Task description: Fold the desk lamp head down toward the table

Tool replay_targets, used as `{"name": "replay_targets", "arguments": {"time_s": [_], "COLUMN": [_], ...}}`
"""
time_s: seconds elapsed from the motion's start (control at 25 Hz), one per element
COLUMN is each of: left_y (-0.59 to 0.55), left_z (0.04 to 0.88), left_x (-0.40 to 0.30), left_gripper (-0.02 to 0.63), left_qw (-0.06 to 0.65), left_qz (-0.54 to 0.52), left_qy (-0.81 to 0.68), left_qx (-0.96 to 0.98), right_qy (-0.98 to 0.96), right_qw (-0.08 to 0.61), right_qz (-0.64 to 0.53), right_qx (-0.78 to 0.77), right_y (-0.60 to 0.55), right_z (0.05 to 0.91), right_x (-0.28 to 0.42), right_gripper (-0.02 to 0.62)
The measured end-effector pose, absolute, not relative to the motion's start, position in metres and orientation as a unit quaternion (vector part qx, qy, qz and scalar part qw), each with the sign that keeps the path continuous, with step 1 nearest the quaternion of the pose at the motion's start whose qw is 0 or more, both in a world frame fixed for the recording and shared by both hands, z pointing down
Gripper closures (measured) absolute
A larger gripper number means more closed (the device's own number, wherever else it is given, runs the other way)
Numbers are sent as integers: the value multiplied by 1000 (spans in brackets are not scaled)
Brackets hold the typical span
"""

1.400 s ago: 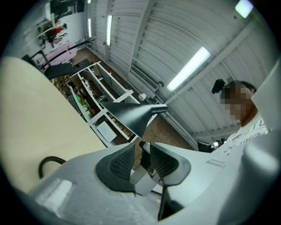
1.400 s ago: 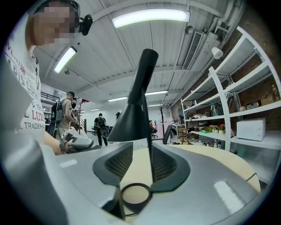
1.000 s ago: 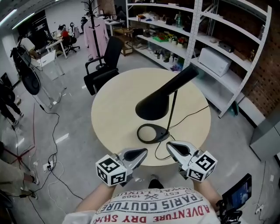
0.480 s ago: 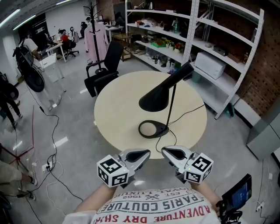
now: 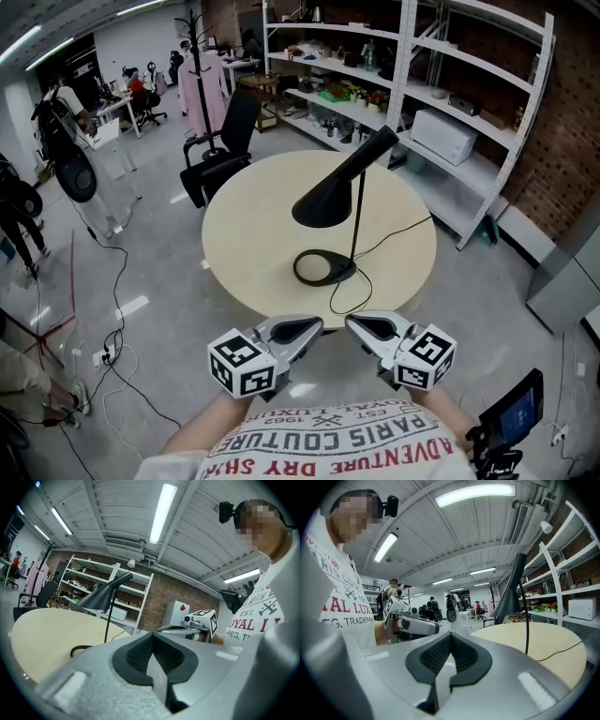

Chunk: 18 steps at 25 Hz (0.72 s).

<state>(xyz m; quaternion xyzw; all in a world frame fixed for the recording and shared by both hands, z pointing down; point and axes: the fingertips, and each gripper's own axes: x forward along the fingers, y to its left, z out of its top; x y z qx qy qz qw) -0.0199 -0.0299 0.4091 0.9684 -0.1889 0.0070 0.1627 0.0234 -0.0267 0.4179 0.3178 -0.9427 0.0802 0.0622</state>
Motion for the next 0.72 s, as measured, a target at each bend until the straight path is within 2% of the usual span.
{"name": "replay_targets", "arguments": {"time_s": [0.72], "left_y": [14], "left_z": [386], "left_x": [-26], "left_gripper": [606], "left_qw": [152], "left_qz": [14], "left_qy": [-190], "left_qx": [970], "right_qy": [-948], "right_qw": [67], "right_qz": [74], "right_qx": [304], "right_y": [8], "right_z": [395], "right_x": [11], "right_gripper": [594]}}
